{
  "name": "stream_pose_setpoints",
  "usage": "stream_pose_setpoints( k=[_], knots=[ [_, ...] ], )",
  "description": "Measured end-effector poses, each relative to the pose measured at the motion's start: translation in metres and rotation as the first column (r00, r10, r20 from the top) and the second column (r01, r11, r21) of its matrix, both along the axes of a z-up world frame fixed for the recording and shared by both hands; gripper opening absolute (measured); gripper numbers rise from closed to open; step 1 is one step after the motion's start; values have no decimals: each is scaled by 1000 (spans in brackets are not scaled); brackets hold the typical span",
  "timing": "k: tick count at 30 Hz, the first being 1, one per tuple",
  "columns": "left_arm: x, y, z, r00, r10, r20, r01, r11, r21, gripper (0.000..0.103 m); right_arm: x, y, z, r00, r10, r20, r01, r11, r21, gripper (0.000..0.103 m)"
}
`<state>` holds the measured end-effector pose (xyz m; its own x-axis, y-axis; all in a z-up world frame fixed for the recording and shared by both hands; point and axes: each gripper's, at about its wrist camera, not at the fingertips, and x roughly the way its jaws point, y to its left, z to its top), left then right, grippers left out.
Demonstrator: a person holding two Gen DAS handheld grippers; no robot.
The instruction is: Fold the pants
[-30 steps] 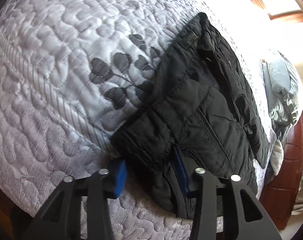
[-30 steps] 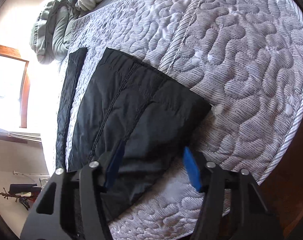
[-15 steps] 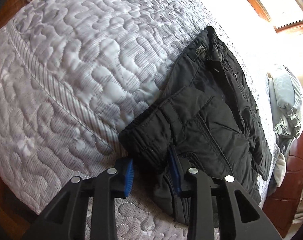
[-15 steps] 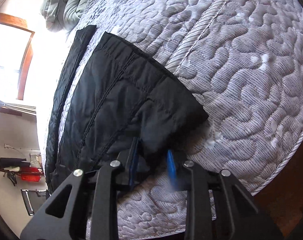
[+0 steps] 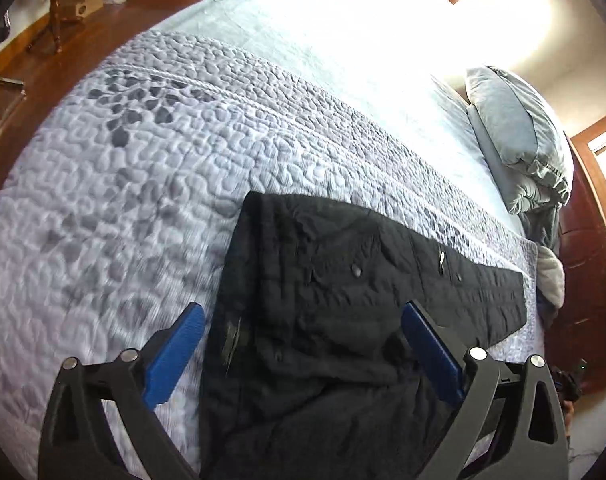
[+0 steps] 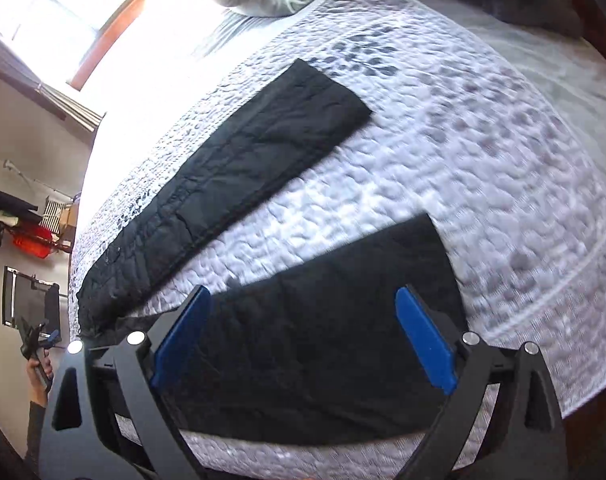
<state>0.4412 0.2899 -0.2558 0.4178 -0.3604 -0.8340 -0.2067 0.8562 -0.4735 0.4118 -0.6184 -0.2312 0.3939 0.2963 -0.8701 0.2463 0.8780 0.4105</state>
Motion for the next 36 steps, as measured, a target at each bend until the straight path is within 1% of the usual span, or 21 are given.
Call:
stream_pose_setpoints(
  k=[2,4,5,7,10,12,13,14,15,16,17,19,20,21,22,24,27,30,34,36],
  knots=[
    [37,3,-26,999,-9,-44,9,1000,-8,99,43,13,-4,999,32,0,-32,999,17,93],
    [60,7,-54,996,-18,-90,15,1000,-26,99,82,23,-7,999,51,-2,-51,998,28,93],
    [71,7,-68,993,-31,-113,26,999,-45,99,94,26,-10,998,61,-1,-61,998,31,93],
    [84,7,-91,987,-60,-149,52,997,-55,99,119,30,-14,997,82,-3,-82,996,27,93],
    [96,2,-113,981,-111,-157,100,992,-73,99,159,30,-23,993,118,-13,-118,992,39,93],
    [99,1,-114,983,-131,-125,121,989,-88,97,179,28,-31,989,144,-32,-143,989,37,93],
    [100,-1,-112,984,-141,-113,131,987,-93,92,191,26,-34,987,153,-38,-152,988,32,93],
    [103,-2,-113,981,-153,-117,142,986,-91,71,200,25,-36,986,161,-44,-160,987,26,93],
    [105,-3,-113,981,-152,-125,143,987,-76,63,209,22,-39,985,163,-51,-163,987,16,93],
    [109,-3,-114,980,-153,-131,144,987,-76,62,220,19,-41,985,164,-59,-164,986,2,93],
    [113,-6,-115,977,-161,-139,152,986,-69,58,228,15,-44,984,165,-64,-165,986,-6,93],
    [118,-12,-117,973,-173,-154,169,985,-36,57,247,5,-48,983,168,-75,-170,985,-26,93],
    [119,-14,-117,972,-176,-156,174,984,-29,51,255,0,-51,983,167,-80,-171,984,-42,93],
    [121,-15,-117,972,-176,-159,174,984,-27,40,263,-5,-55,982,165,-90,-170,984,-57,93],
    [122,-15,-117,972,-171,-159,168,985,-30,38,272,-9,-59,981,168,-102,-176,981,-79,93],
    [123,-21,-117,970,-181,-162,184,983,0,31,286,-18,-67,980,165,-112,-178,977,-118,93],
    [128,-26,-119,972,-166,-164,170,985,12,28,304,-32,-84,981,150,-123,-165,979,-121,93],
    [128,-27,-122,973,-158,-167,162,987,12,27,320,-39,-101,977,166,-134,-182,976,-118,93],
    [128,-23,-125,973,-150,-177,153,988,2,28,331,-38,-118,959,236,-159,-249,966,-66,95],
    [128,-22,-126,974,-142,-179,144,990,1,28,328,-39,-118,953,263,-150,-274,960,-55,95]
  ],
)
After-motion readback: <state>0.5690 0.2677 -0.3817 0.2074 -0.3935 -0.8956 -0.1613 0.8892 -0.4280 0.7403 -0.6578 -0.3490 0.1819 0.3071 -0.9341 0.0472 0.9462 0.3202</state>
